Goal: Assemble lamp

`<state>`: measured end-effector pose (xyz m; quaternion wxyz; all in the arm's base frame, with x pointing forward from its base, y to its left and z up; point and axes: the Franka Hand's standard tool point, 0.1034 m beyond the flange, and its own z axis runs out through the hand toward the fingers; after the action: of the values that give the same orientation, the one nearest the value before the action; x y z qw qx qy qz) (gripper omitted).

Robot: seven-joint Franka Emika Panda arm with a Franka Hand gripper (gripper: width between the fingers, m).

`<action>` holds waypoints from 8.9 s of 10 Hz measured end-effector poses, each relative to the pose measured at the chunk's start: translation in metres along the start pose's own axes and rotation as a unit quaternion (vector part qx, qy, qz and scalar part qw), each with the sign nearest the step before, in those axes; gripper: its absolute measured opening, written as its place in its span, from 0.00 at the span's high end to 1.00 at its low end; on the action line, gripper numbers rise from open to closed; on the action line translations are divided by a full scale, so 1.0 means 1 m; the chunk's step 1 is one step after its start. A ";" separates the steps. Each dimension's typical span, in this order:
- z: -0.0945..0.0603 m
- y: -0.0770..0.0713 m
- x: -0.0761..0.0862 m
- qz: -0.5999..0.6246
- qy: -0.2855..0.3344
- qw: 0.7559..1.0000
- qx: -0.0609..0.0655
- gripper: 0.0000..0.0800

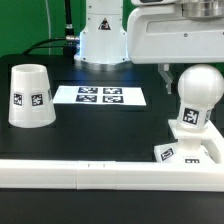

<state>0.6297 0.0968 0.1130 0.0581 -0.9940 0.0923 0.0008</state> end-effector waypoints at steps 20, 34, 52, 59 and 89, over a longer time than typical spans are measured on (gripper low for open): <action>0.001 0.005 0.007 -0.757 -0.026 0.649 -0.069 0.13; 0.000 0.018 0.010 -0.787 -0.040 0.610 -0.081 0.28; -0.002 0.011 0.006 -0.116 0.000 0.992 -0.050 0.28; 0.001 -0.001 0.002 0.081 0.006 0.996 -0.038 0.31; -0.010 0.124 -0.071 -0.129 -0.009 0.991 -0.029 0.13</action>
Offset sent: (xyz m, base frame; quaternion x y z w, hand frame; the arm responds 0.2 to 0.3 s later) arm 0.0012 0.0024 0.0002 -0.0050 0.0306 -0.2869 0.9575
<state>0.5370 -0.0122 0.1091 0.0300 -0.9988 -0.0371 0.0048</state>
